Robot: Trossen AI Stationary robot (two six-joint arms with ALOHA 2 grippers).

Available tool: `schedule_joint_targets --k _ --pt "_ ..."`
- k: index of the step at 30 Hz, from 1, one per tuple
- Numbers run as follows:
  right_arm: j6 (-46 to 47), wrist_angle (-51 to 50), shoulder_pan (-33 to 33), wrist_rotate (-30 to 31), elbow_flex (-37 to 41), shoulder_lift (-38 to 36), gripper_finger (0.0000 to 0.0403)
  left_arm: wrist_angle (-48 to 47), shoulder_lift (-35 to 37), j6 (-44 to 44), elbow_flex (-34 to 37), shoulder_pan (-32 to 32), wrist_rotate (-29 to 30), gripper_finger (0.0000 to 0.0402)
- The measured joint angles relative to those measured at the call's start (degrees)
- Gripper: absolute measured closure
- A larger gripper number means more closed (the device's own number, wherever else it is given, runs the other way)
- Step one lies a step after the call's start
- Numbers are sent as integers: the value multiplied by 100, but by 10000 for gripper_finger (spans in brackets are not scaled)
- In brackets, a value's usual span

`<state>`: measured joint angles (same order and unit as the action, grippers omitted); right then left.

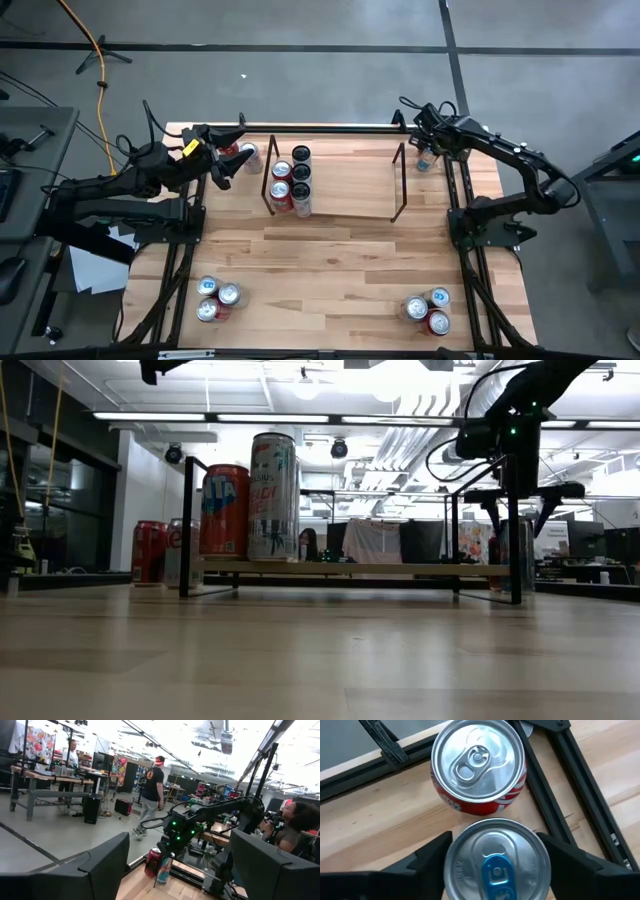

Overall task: Place canned beverage on shelf
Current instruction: Put the top right blue soda can on the shelf

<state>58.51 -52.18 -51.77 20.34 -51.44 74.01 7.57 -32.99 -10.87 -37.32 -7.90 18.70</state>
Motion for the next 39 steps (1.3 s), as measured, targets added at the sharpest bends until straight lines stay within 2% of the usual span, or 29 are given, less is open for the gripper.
schedule_joint_targets --k 4,9,13,18,24,31,35,39 --pt "-210 -109 0 3 -11 -30 180 -2 0 2 0 1 50 101" --pt "-724 -595 125 -20 -433 -188 180 -2 0 4 0 0 236 101" --pt "-1249 -1031 393 78 -1223 -412 180 -3 0 2 0 0 262 101" --pt "-1819 -1620 813 487 -2620 -463 180 -2 0 2 0 0 278 101" --pt "-2001 -1628 1441 590 -3823 -371 180 -3 0 4 0 0 302 101" --pt "-2005 -1620 2836 52 -4687 473 180 -4 0 2 0 0 331 101" --pt "-2280 -1618 3615 -339 -5351 1433 180 -9 0 2 0 0 445 101" --pt "-2955 -1663 4118 -769 -5982 2415 180 -9 0 2 0 0 461 101"
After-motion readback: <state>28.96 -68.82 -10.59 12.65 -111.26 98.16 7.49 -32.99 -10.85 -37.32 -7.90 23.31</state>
